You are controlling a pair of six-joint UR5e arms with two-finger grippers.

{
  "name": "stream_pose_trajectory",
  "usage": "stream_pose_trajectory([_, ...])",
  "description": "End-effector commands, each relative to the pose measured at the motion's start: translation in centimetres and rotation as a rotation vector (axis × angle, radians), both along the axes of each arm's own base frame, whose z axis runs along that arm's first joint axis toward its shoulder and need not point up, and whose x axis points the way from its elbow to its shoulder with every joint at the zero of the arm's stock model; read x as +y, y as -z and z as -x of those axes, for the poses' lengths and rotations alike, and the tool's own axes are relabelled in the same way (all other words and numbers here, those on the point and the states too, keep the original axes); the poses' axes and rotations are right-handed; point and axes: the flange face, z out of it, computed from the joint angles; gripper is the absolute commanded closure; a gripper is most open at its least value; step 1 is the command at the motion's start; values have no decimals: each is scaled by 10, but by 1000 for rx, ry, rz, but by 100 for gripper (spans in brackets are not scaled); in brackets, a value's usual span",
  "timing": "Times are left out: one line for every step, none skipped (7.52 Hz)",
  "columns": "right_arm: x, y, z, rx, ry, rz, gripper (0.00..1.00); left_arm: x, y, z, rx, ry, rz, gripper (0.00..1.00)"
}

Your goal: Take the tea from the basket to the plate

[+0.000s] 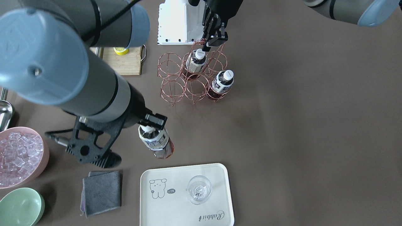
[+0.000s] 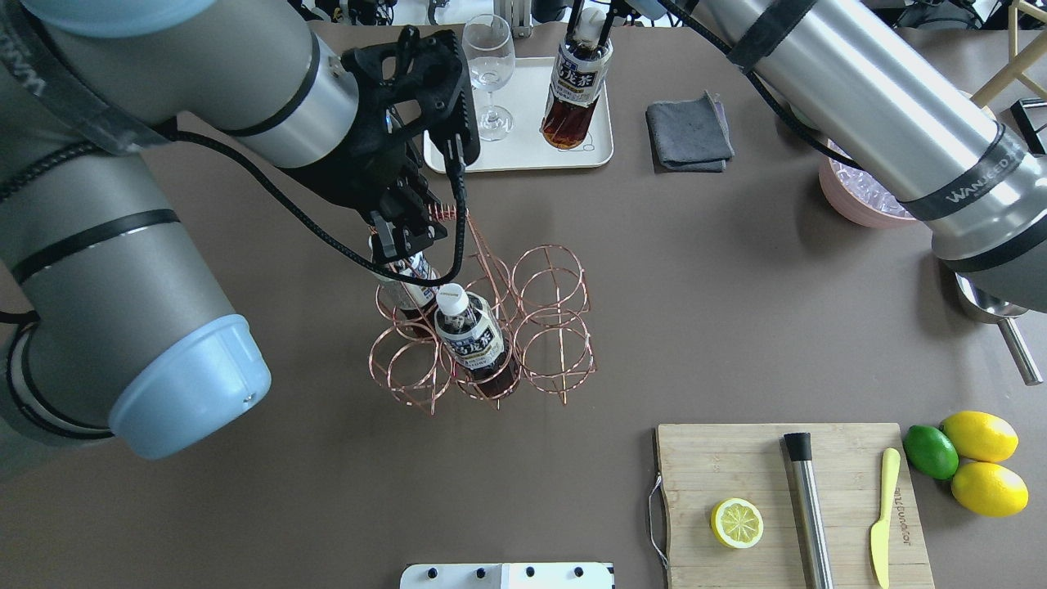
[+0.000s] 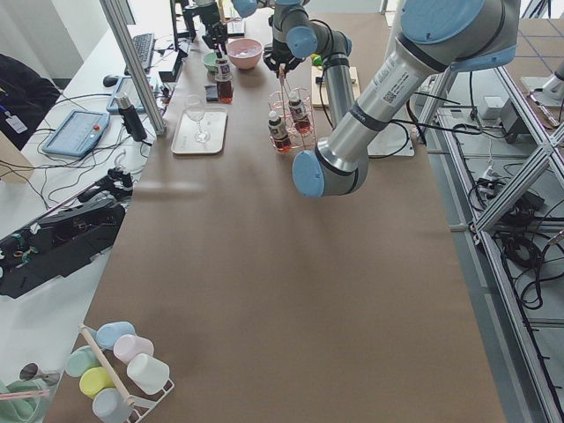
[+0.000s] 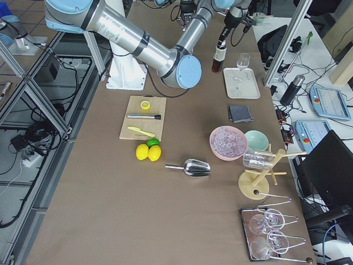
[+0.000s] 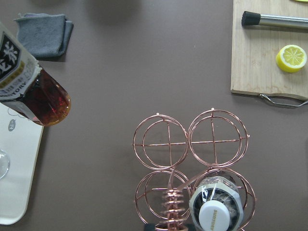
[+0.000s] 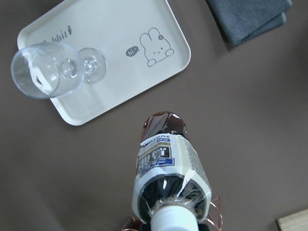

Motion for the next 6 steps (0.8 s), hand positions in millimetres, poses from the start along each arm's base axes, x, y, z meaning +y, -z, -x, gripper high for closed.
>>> stream_pose_trajectory([-54, -70, 24, -13, 36, -89, 100, -5, -8, 44, 31, 16, 19, 100])
stream_pose_trajectory([-62, -81, 29, -2, 55, -144, 100, -16, -8, 62, 36, 46, 22, 100])
stream_pose_trajectory([-66, -86, 28, 19, 75, -192, 100, -23, -6, 80, 51, 62, 29, 100])
stream_pose_trajectory([-72, -86, 29, 43, 100, -249, 100, -40, -14, 111, 57, 98, 56, 100])
stream_pose_trajectory([-79, -66, 41, 53, 103, -278, 100, -60, -45, 162, 48, 170, 104, 100])
stream_pose_trajectory([-77, -62, 57, 69, 108, -333, 100, -74, -71, 205, 59, 207, 172, 100])
